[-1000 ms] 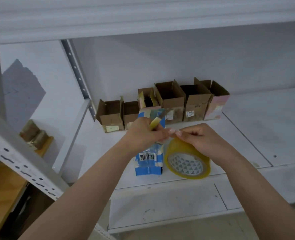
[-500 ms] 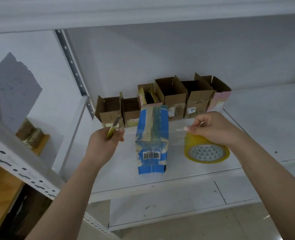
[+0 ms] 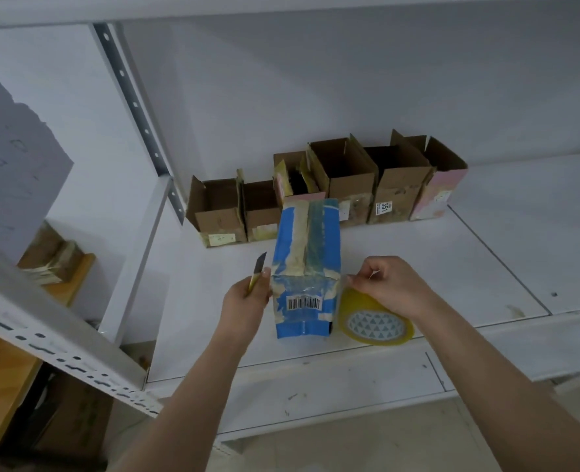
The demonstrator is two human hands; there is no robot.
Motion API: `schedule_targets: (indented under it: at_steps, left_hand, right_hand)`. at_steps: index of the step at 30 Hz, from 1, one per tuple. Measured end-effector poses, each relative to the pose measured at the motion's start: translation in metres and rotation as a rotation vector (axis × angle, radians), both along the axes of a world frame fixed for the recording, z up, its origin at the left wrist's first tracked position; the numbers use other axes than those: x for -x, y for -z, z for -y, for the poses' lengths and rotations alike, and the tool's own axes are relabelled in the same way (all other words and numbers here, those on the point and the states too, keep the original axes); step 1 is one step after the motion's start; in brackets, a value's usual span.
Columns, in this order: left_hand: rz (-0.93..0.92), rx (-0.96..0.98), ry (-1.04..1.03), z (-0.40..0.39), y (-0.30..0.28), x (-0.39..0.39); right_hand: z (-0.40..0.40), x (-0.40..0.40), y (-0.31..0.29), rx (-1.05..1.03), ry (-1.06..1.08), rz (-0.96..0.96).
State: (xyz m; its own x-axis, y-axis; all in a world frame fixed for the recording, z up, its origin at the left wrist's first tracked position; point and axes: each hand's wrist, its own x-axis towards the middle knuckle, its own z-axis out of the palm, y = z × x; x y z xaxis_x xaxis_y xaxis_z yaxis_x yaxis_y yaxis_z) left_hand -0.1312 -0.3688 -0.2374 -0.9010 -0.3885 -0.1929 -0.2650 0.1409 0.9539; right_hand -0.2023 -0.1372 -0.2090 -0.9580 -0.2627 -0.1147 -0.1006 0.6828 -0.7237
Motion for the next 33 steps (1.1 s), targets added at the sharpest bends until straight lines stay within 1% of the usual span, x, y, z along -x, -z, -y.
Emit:
schedule_targets:
  at_steps: [4,8,9,10,12,13,14,15,16,17,18,20,22,23,25,29,33]
  left_hand:
    - [0.015,-0.053,-0.006,-0.002,0.001,0.003]
    - [0.196,-0.081,-0.023,-0.004,0.010,-0.003]
    - [0.213,-0.077,-0.017,-0.005,0.009,-0.004]
    - [0.204,-0.037,-0.016,-0.003,0.006,-0.004]
    - [0.143,0.173,-0.033,0.008,-0.009,0.001]
    - [0.078,0.270,-0.040,0.013,-0.021,0.003]
    - [-0.008,0.311,-0.028,0.017,-0.036,0.007]
    - [-0.082,0.294,0.029,0.016,-0.053,0.010]
    - [-0.146,0.235,0.135,0.012,-0.070,0.015]
    - [-0.193,0.181,0.276,0.005,-0.084,0.020]
    - [-0.218,0.171,0.422,-0.007,-0.095,0.026]
    - [-0.199,0.244,0.648,-0.032,-0.107,0.039]
    - [-0.122,0.305,0.745,-0.049,-0.108,0.050]
    - [-0.082,0.320,0.744,-0.053,-0.104,0.054]
    - [-0.053,0.345,0.700,-0.054,-0.096,0.058]
    - [-0.103,0.382,0.651,-0.051,-0.088,0.062]
    - [-0.084,0.396,0.641,-0.054,-0.088,0.062]
  right_hand:
    - [0.008,0.002,0.004,-0.047,-0.002,-0.041]
    - [0.005,0.004,0.005,-0.024,0.005,-0.010]
    - [0.004,0.004,0.005,-0.027,0.007,-0.013]
    - [0.004,0.005,0.005,-0.035,0.008,-0.014]
    - [0.004,0.007,0.004,-0.038,0.000,-0.007]
    - [0.004,0.008,0.004,-0.033,-0.009,-0.006]
    - [0.004,0.008,0.004,-0.024,-0.017,-0.007]
    - [0.004,0.008,0.004,-0.018,-0.027,-0.006]
    - [0.004,0.008,0.004,-0.002,-0.032,0.003]
    - [0.003,0.008,0.004,0.022,-0.036,0.020]
    - [0.002,0.007,0.003,0.051,-0.040,0.049]
    - [-0.001,0.006,-0.002,0.128,-0.052,0.142]
    - [-0.009,0.006,-0.007,0.222,-0.100,0.260]
    - [-0.014,0.005,-0.008,0.262,-0.138,0.305]
    - [-0.023,0.002,-0.008,0.291,-0.201,0.335]
    - [-0.028,0.003,-0.004,0.296,-0.164,0.301]
    - [-0.030,0.004,0.003,0.044,-0.147,0.219]
